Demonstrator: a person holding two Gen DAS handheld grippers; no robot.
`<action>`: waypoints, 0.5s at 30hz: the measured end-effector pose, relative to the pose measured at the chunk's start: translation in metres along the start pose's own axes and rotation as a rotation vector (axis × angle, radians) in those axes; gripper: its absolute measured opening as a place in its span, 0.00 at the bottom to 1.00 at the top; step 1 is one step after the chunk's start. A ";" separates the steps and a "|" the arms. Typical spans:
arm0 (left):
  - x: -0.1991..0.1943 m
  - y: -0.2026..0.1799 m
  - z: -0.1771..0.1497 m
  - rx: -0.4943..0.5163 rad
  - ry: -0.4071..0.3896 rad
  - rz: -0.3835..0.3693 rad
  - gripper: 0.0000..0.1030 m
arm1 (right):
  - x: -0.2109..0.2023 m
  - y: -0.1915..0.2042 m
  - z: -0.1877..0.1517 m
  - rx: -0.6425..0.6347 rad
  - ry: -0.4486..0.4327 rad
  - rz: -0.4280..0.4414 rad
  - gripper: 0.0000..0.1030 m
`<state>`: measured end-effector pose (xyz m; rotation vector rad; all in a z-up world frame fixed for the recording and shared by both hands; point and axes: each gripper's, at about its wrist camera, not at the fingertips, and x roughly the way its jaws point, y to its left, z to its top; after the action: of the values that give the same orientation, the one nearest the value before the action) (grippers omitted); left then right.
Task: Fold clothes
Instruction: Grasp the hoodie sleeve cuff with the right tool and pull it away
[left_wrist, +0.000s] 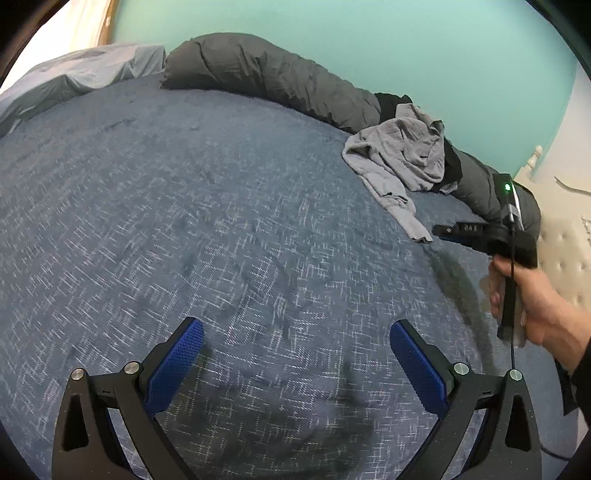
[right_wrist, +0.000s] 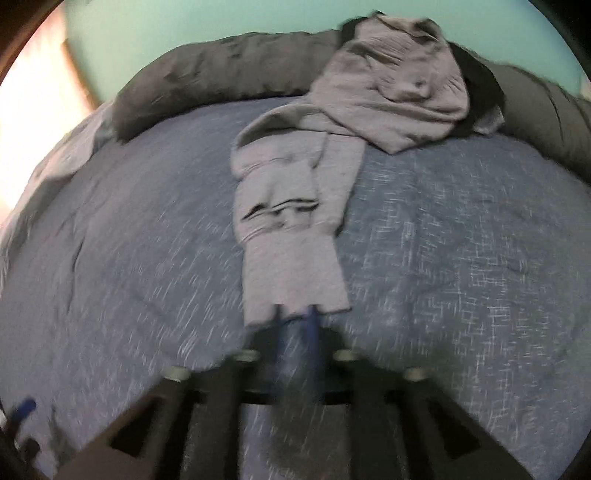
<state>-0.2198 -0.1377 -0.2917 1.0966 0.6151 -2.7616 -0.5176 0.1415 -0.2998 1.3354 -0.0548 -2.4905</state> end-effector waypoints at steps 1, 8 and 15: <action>0.001 0.001 0.000 -0.005 0.003 -0.001 1.00 | 0.007 -0.002 0.003 0.008 0.010 0.005 0.67; 0.012 0.003 -0.005 -0.005 0.044 -0.009 1.00 | 0.057 0.002 0.025 -0.004 0.032 -0.069 0.72; 0.015 0.008 -0.008 -0.005 0.060 -0.004 1.00 | 0.067 0.029 0.034 -0.070 0.006 0.016 0.48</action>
<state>-0.2238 -0.1406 -0.3095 1.1817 0.6317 -2.7377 -0.5722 0.0903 -0.3291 1.3087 0.0227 -2.4523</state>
